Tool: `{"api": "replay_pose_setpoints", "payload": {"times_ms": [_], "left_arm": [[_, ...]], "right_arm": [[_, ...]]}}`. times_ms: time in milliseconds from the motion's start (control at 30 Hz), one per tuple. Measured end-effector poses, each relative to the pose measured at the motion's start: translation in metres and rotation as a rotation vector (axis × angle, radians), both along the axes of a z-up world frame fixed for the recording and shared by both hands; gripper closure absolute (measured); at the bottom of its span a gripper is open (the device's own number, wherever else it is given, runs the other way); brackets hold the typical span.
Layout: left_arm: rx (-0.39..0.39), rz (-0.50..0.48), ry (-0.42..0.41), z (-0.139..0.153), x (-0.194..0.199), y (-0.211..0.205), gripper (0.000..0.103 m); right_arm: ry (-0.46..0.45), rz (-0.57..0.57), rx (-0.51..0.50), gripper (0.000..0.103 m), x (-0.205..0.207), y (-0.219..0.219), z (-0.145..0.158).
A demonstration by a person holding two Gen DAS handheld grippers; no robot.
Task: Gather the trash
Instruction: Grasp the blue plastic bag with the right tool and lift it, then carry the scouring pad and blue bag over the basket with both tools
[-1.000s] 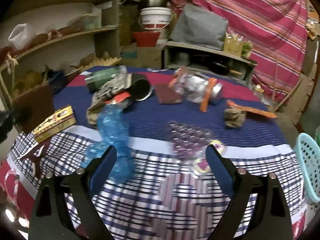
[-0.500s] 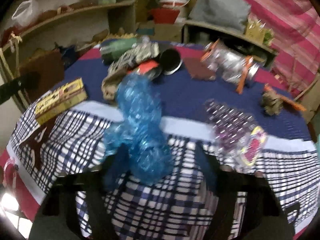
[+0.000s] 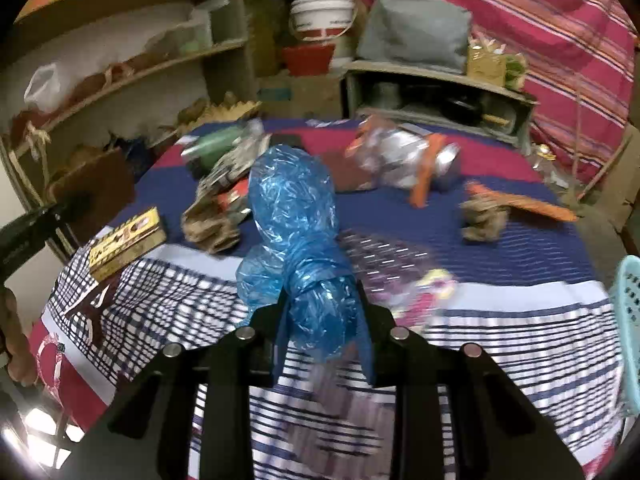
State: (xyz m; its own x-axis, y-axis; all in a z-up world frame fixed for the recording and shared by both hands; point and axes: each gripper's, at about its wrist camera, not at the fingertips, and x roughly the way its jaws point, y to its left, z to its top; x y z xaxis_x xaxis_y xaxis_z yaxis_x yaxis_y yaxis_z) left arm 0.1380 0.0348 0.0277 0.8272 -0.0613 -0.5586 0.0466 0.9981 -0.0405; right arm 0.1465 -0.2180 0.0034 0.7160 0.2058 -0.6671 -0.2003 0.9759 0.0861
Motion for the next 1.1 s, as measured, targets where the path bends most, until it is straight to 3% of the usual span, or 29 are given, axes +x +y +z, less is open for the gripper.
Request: {"api": "replay_pose_setpoints", "payload": {"times_ms": [500, 833, 1100], "left_arm": [[-0.010, -0.177, -0.039, 0.021, 0.003, -0.134, 0.091], [0.008, -0.348, -0.051, 0.024, 0.004, -0.241, 0.091], [-0.029, -0.484, -0.039, 0.019, 0.016, -0.323, 0.091]], "right_arm": [[-0.100, -0.222, -0.089, 0.074, -0.030, -0.153, 0.045], [-0.066, -0.367, -0.102, 0.074, -0.044, -0.245, 0.034], [-0.039, -0.477, -0.082, 0.074, -0.057, -0.307, 0.021]]}}
